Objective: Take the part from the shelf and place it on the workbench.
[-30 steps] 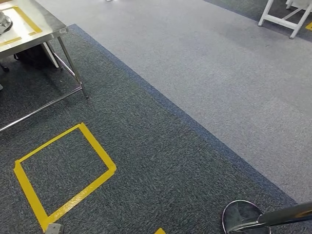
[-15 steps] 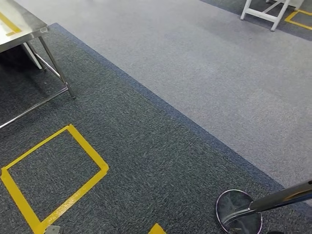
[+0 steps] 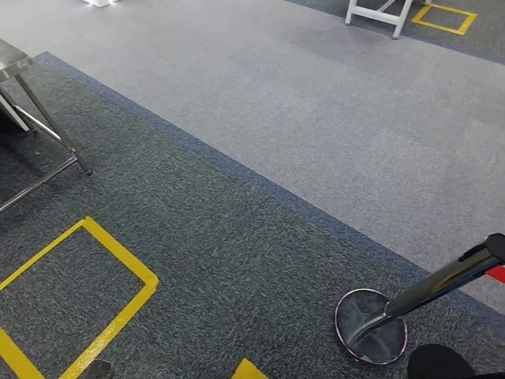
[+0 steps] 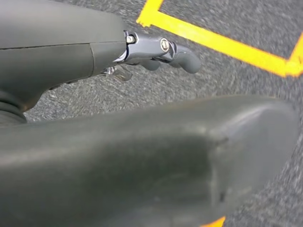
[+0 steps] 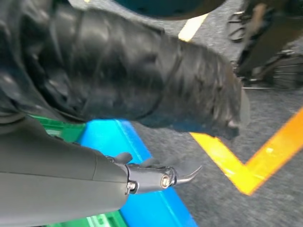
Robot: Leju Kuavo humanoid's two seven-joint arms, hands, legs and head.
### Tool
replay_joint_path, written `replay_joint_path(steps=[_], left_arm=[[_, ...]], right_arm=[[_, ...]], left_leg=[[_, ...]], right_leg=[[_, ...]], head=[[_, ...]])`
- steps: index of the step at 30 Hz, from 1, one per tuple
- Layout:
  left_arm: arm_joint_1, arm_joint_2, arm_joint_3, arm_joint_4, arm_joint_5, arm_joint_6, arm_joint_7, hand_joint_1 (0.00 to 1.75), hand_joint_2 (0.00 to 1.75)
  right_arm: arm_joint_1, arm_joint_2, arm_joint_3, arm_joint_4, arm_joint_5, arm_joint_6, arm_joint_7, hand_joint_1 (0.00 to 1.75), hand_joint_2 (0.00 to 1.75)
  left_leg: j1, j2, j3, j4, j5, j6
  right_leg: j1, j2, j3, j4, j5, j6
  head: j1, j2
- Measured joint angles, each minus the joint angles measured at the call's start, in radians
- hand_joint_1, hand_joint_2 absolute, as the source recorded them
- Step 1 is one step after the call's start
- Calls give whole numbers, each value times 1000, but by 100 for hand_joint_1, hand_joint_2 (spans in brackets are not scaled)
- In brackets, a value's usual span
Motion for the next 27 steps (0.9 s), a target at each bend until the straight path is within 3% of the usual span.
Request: replay_joint_path(steps=[1,3,5,6,7,8,9,11,13,15,16,18,20,22,23,24,25,27], left_arm=[[-1,0,-1,0,-4,0,2,0,0],[-4,1,-4,1,-9,1,4,0,0],[-4,3,-4,2,-15,1,5,0,0],[-3,5,-4,3,-18,1,6,0,0],[-2,6,-5,4,-20,1,7,0,0],[-2,6,-5,4,-22,1,8,0,0],[-3,6,-5,5,-23,1,8,0,0],[-4,6,-5,6,-32,2,19,0,0],[-6,7,-10,7,-58,6,56,0,0],[-9,8,-25,9,-100,13,117,0,0],[-11,8,-37,9,-125,15,151,0,0],[-13,7,-62,10,-168,17,207,0,0],[-10,8,-87,12,-202,12,247,0,0],[-7,9,-109,15,-230,1,281,0,0],[-8,10,-119,16,-242,-5,294,0,0],[-9,10,-129,17,-251,-10,304,0,0],[-10,10,-138,17,-258,-15,311,0,0],[-10,10,-153,18,-265,-20,318,0,0]], right_arm=[[3,0,0,1,1,5,6,0,0],[5,0,0,2,4,10,12,0,0],[3,0,0,3,8,16,16,0,0],[1,0,0,3,11,18,18,0,0],[0,0,0,3,13,22,21,0,0],[0,0,0,3,15,25,23,0,0],[1,0,0,4,17,27,25,0,0],[0,0,0,5,26,34,39,0,0],[-3,0,5,6,49,51,76,0,0],[-2,-1,17,8,81,74,131,0,0],[0,-2,24,9,96,86,159,0,0],[-1,-5,39,11,117,106,198,0,0],[-5,-5,51,13,127,120,214,0,0],[-8,-5,58,13,135,127,219,0,0],[-7,-5,61,13,138,130,220,0,0],[-7,-5,64,13,141,131,220,0,0],[-7,-5,66,13,143,133,220,0,0],[-11,-6,72,13,144,134,220,0,0]], left_leg=[[2,-5,0,5,-6,-6],[6,-46,-20,60,-51,-15],[7,-89,-70,186,-122,-16],[7,-95,-93,243,-144,-14],[7,-99,-105,272,-146,-11],[7,-101,-100,263,-128,-8],[7,-107,-79,218,-95,-5],[9,-149,-26,95,-32,2],[9,-182,-1,29,-16,5],[6,-170,0,19,-18,11],[7,-160,0,15,-14,17],[9,-135,2,6,-7,29],[6,-107,0,5,-6,33],[2,-77,-1,5,-7,34],[2,-64,-2,5,-7,34],[1,-53,-1,5,-7,34],[1,-43,1,5,-8,33],[-2,-26,4,6,-11,26]], right_leg=[[-1,8,-1,-1,3,-6],[-4,27,2,-4,10,-17],[-3,48,-2,-4,14,-25],[-1,60,-4,-4,16,-28],[1,74,-6,-3,17,-29],[2,87,-6,-2,18,-29],[3,100,-6,-1,19,-29],[3,124,-10,7,19,-25],[1,147,-24,15,21,-14],[-3,167,-38,16,27,0],[-4,161,-45,20,25,6],[-2,116,-75,71,-8,14],[-2,66,-134,197,-70,21],[-5,52,-176,291,-100,26],[-6,49,-170,286,-88,27],[-7,44,-141,240,-61,25],[-6,30,-98,166,-30,22],[1,-2,-26,40,6,11]], head=[[-1,0],[-6,0],[-11,0],[-13,0],[-13,0],[-13,0],[-14,0],[-13,0],[-14,0],[-14,0],[-13,0],[-7,0],[0,0],[0,0],[1,0],[1,0],[1,0],[1,0]])
